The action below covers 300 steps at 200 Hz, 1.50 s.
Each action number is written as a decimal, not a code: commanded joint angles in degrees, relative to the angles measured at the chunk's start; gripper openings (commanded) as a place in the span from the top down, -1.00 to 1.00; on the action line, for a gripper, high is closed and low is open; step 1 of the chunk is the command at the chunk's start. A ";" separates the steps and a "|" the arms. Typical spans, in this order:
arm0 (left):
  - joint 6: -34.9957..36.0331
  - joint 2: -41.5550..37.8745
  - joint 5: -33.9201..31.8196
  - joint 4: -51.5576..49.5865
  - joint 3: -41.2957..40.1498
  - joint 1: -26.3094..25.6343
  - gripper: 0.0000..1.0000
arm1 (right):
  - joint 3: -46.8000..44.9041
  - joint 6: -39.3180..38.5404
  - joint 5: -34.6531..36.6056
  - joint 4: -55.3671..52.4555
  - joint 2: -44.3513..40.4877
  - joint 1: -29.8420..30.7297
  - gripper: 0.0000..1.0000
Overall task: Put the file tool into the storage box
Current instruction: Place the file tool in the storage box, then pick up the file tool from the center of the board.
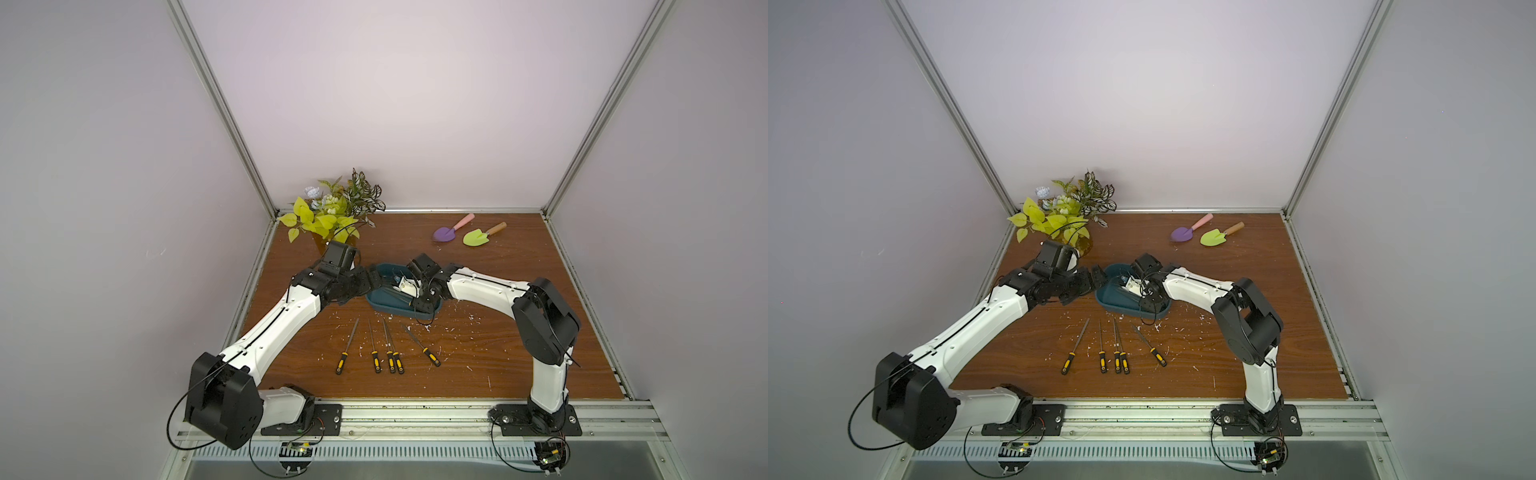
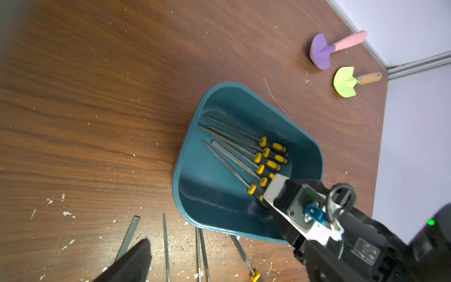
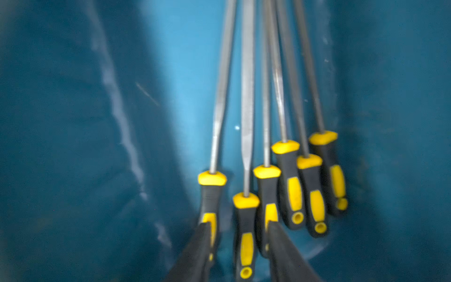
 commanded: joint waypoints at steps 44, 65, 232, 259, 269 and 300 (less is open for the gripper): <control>-0.60 -3.16 2.11 -0.78 -3.62 -0.53 -1.00 | 6.64 11.30 4.78 -0.86 -4.87 0.37 -0.04; -0.60 -3.43 2.57 -0.66 -4.94 -0.53 -1.00 | 4.50 18.23 3.24 -0.65 -9.38 0.35 -0.04; -0.54 -6.05 1.27 -0.69 -10.96 -0.53 -0.99 | -36.14 61.75 -4.68 11.46 -37.17 15.95 -0.01; -1.35 -7.71 1.03 -0.57 -11.95 -0.53 -1.00 | -38.34 62.89 -4.87 12.71 -36.88 17.88 -0.01; -1.55 -8.27 0.92 -0.62 -12.48 -0.54 -0.99 | -38.79 62.77 -4.89 12.76 -36.66 18.18 -0.02; -2.00 -9.06 0.98 -0.56 -13.46 -0.53 -0.99 | -38.43 61.22 -4.81 11.51 -34.45 19.22 -0.04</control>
